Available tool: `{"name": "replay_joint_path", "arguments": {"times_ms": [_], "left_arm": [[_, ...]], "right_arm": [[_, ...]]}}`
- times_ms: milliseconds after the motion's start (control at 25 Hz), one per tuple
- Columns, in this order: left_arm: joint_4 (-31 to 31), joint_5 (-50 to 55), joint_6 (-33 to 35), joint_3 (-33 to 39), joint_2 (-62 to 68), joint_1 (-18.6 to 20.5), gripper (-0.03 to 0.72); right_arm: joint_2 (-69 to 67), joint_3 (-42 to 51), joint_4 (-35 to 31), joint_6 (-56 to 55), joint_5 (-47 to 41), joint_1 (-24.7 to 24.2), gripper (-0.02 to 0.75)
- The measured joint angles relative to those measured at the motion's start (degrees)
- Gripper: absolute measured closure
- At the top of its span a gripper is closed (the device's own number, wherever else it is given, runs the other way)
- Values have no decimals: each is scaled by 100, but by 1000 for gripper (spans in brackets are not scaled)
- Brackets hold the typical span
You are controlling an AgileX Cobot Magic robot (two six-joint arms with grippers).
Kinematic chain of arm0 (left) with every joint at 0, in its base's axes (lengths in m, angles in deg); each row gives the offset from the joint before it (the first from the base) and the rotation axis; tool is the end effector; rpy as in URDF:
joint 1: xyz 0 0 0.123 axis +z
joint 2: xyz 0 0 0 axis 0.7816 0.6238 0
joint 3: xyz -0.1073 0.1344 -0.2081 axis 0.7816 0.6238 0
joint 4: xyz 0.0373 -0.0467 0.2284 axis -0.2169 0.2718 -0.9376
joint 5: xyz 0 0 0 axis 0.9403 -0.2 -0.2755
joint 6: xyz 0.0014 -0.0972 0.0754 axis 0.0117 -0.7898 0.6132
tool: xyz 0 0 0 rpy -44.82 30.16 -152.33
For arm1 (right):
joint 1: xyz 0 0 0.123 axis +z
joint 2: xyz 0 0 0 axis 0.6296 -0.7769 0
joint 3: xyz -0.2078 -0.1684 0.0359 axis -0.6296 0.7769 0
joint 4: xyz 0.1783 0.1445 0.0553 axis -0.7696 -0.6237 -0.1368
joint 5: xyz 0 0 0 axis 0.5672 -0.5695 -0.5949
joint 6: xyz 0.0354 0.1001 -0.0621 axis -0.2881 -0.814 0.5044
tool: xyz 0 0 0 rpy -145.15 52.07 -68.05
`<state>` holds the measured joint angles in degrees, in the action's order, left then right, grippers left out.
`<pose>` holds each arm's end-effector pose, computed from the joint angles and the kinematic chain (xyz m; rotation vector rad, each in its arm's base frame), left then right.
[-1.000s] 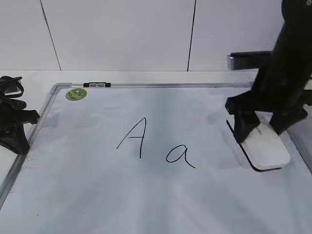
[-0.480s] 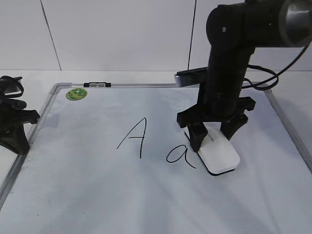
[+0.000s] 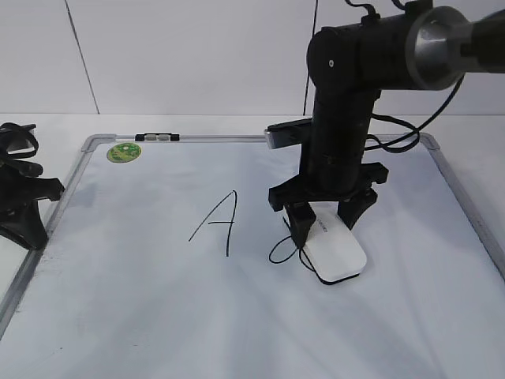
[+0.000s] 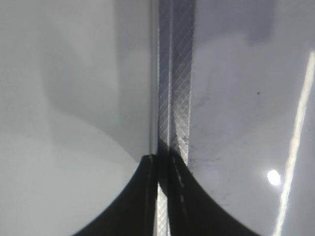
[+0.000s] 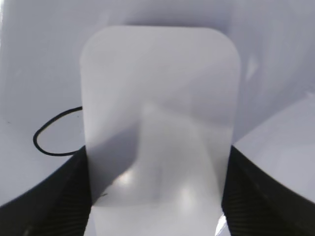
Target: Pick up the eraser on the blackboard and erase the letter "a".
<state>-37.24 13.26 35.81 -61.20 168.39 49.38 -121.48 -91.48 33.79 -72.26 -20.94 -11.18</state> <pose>0.3314 -0.0367 0.1165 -0.0455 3.0905 -0.3201 0.3445 0.1891 0.1427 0.5912 -3.0405 -0.0624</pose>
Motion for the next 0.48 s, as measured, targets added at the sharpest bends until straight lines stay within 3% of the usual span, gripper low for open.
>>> {"name": "replay_joint_path", "arguments": {"times_ms": [480], "left_arm": [[0, 0, 0, 0, 9, 0, 671]], "right_arm": [[-32, -34, -9, 0, -10, 0, 175]]}}
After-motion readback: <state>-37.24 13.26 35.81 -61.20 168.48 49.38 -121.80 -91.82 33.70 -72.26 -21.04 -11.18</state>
